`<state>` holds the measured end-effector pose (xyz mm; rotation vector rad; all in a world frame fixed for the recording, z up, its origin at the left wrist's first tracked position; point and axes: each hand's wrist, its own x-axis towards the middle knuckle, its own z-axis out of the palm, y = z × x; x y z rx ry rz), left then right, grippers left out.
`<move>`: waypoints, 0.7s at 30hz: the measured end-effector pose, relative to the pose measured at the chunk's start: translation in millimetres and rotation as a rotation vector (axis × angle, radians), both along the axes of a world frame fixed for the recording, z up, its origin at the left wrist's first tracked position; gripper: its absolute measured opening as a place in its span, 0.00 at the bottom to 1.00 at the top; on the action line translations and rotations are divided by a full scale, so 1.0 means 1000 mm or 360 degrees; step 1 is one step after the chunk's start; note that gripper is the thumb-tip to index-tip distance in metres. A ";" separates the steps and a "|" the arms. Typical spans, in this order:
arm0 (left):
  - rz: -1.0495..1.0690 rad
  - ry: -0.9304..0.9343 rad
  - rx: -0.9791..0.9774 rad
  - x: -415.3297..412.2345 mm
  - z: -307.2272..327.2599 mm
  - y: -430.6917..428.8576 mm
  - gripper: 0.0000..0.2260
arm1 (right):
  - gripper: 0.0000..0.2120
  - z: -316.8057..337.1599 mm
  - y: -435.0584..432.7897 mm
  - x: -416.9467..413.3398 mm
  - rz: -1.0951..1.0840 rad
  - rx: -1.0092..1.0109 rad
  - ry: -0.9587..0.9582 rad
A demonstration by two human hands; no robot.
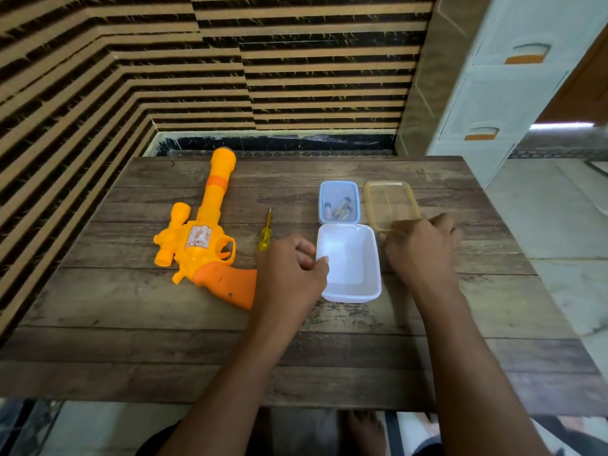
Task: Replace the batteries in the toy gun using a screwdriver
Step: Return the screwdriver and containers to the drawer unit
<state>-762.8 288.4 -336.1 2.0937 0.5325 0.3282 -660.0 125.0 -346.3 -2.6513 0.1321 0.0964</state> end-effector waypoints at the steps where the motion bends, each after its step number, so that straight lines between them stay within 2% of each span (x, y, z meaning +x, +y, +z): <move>1: 0.0000 -0.0005 -0.0007 0.000 0.000 0.000 0.08 | 0.13 0.001 0.000 -0.002 -0.0050 0.0015 0.0001; 4: 0.0018 -0.0008 -0.0007 0.001 0.000 -0.001 0.09 | 0.14 0.011 -0.003 -0.016 -0.0117 0.0064 -0.0085; 6: 0.0021 -0.0011 -0.0002 0.003 -0.002 0.000 0.08 | 0.18 0.013 -0.006 -0.021 -0.0071 0.0102 -0.0196; 9: 0.0023 -0.0021 0.0004 0.002 -0.002 0.002 0.08 | 0.32 0.013 -0.002 -0.017 0.0051 0.0124 -0.0163; 12: 0.0021 -0.0013 0.0020 0.002 -0.001 0.005 0.08 | 0.32 0.015 0.007 -0.015 0.0020 0.0096 -0.0134; 15: 0.0010 -0.0008 0.0024 0.001 0.000 0.004 0.08 | 0.37 0.024 0.008 -0.019 -0.0107 0.0232 -0.0153; 19: 0.0031 -0.0008 0.0012 0.001 0.002 0.003 0.07 | 0.39 0.039 -0.001 -0.027 -0.0307 0.0623 -0.0108; 21: 0.0046 -0.0006 0.0000 0.001 0.003 0.001 0.06 | 0.40 0.048 -0.001 -0.036 -0.0305 0.0721 -0.0091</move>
